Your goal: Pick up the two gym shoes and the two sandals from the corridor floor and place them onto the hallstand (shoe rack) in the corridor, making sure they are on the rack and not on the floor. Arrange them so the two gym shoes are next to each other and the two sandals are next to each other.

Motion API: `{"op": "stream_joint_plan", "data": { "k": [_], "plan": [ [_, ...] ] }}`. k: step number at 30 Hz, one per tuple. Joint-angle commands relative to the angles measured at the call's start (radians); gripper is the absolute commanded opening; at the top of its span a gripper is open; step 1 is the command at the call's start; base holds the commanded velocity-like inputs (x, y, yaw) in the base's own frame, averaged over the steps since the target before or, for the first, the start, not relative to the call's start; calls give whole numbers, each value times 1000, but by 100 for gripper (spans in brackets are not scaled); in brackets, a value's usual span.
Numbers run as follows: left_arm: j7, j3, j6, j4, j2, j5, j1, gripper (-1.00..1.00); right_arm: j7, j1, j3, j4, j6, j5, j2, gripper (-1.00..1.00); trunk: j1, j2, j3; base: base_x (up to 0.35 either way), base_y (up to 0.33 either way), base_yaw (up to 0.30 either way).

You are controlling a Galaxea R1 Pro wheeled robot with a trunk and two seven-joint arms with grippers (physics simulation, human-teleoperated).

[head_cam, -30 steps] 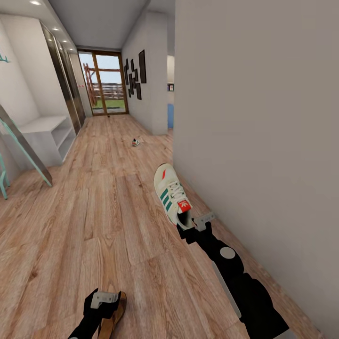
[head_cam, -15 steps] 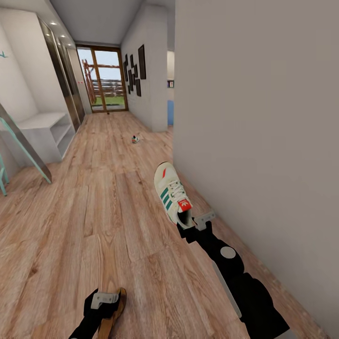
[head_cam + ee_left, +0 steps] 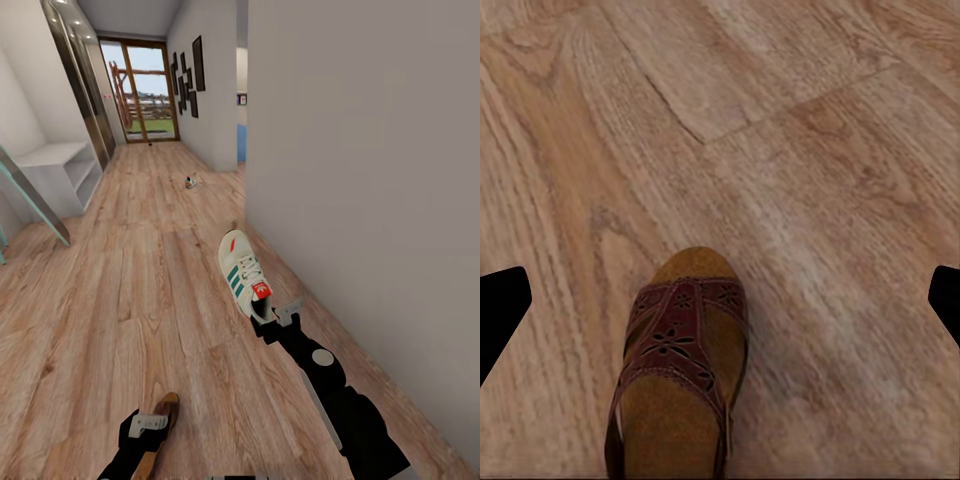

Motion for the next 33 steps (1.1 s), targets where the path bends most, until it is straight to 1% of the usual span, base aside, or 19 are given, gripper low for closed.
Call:
{"op": "stream_joint_plan", "data": {
  "k": [1,5,10,16,23,33],
  "plan": [
    [-6,6,-4,0,0,-9,0,100,4,0,-1,-1,6,3,0,-100,0,-1,-6,0,0,0],
    [-6,6,-4,0,1,-11,0,100,4,0,-2,-1,6,3,-1,-100,2,-2,-28,0,0,0],
    [-6,6,-4,0,1,-12,2,100,4,0,-2,-1,6,3,-1,-100,2,-2,-36,0,0,0],
    [-6,6,-4,-1,1,-11,2,100,4,0,-1,-3,7,3,-1,-100,2,-2,-38,-20,9,0],
    [-6,7,-4,-1,1,-10,1,100,4,0,-2,-3,7,4,-2,-100,2,-2,-39,-191,87,0],
    [-6,4,-1,-1,0,-13,-5,100,4,0,-2,-3,7,3,-2,-100,2,-2,-39,-13,6,0]
  ]
}}
